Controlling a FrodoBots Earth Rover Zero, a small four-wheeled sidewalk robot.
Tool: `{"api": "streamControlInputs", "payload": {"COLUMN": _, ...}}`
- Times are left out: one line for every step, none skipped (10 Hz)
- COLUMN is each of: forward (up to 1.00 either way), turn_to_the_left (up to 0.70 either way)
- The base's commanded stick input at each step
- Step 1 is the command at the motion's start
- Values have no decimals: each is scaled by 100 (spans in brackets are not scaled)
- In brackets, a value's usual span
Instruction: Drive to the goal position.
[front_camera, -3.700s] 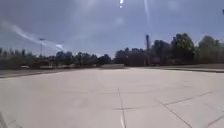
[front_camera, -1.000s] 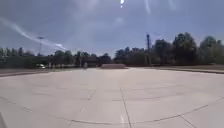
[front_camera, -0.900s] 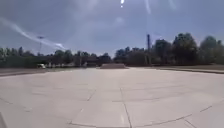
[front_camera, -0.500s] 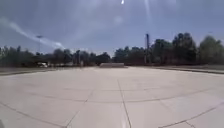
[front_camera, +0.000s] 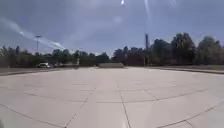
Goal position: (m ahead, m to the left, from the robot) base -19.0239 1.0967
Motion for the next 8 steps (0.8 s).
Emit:
{"api": "streamControlInputs", "payload": {"forward": 0, "turn_to_the_left": -70}}
{"api": "streamControlInputs", "payload": {"forward": 0, "turn_to_the_left": -70}}
{"api": "streamControlInputs", "payload": {"forward": 0, "turn_to_the_left": -70}}
{"api": "streamControlInputs", "payload": {"forward": 0, "turn_to_the_left": -70}}
{"api": "streamControlInputs", "payload": {"forward": 0, "turn_to_the_left": -70}}
{"api": "streamControlInputs", "payload": {"forward": 0, "turn_to_the_left": -70}}
{"api": "streamControlInputs", "payload": {"forward": 0, "turn_to_the_left": -70}}
{"api": "streamControlInputs", "payload": {"forward": 0, "turn_to_the_left": -70}}
